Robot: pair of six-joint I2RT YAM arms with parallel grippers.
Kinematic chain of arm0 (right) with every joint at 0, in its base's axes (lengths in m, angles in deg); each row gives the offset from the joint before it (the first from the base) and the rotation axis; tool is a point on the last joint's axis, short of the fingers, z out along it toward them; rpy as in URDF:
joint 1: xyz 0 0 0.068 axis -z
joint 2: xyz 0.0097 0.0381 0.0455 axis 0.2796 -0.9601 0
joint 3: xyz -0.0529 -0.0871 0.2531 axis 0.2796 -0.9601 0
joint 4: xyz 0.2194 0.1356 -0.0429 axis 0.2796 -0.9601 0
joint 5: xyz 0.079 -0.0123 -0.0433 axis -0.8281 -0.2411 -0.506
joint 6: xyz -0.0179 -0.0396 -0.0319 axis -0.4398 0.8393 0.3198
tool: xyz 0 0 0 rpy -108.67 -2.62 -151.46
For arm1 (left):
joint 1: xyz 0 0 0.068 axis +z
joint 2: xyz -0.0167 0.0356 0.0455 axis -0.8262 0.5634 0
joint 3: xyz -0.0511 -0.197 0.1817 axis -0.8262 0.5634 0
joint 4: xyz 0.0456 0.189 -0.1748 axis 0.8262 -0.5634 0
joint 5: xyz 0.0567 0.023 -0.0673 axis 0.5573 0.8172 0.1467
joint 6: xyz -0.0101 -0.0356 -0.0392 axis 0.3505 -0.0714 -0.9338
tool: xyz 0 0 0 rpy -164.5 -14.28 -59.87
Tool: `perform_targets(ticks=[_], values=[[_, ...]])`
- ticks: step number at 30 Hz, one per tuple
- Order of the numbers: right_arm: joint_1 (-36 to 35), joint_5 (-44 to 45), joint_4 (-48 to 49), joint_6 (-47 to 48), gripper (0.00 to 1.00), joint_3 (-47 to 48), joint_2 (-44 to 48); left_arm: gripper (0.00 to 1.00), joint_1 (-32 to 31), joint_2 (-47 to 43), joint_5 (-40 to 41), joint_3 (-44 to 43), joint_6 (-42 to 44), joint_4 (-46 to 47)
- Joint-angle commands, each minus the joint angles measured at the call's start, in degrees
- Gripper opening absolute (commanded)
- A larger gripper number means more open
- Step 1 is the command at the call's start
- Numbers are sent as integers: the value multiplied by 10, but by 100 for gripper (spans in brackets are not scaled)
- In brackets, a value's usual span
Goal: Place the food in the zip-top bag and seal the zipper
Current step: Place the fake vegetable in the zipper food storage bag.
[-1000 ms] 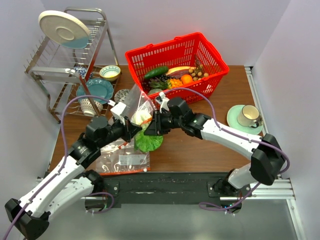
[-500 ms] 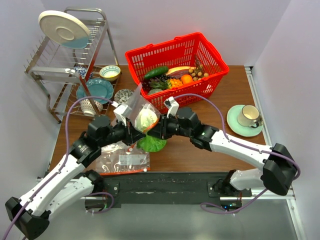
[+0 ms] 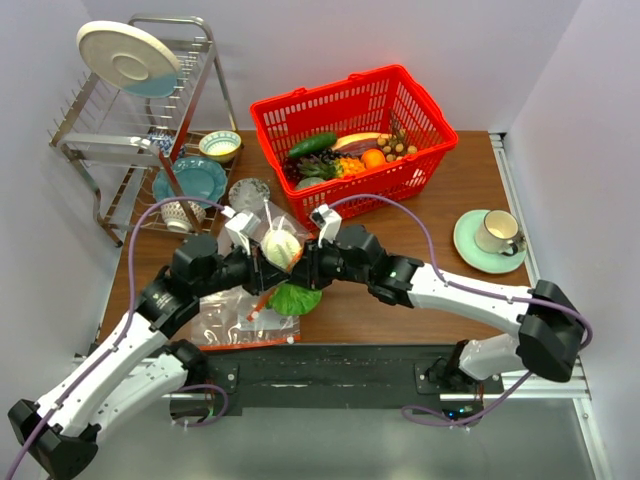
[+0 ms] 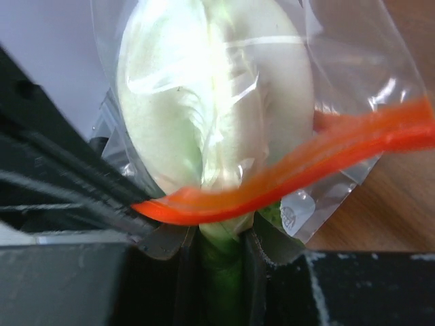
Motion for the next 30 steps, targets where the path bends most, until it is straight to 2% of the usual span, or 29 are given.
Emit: perform_targets(ticks=[1,7,11,14,17,22,25,30], values=[[-3,25,49,36,0,12,63,0,-3,-5,52,-17,20,-40],[-6,-40,44,81,0,16,66,0,-3,-8,77,-24,25,-46],[-10,-58,45,82,0,24,56,0,-3,16,22,-32,37,-38],[-8,-3,42,46,0,17,63,0,-3,17,0,-19,40,-28],[-6,68,52,10,0,-2,87,0,-3,-9,23,-7,40,-30],[-6,172,106,-42,0,-47,135,0,-2,-23,1,25,17,0],[-6,188,124,-43,0,-56,137,0,-3,-30,-27,59,-18,57],[-6,148,96,-28,0,-38,120,0,-2,-33,-31,79,-49,107]])
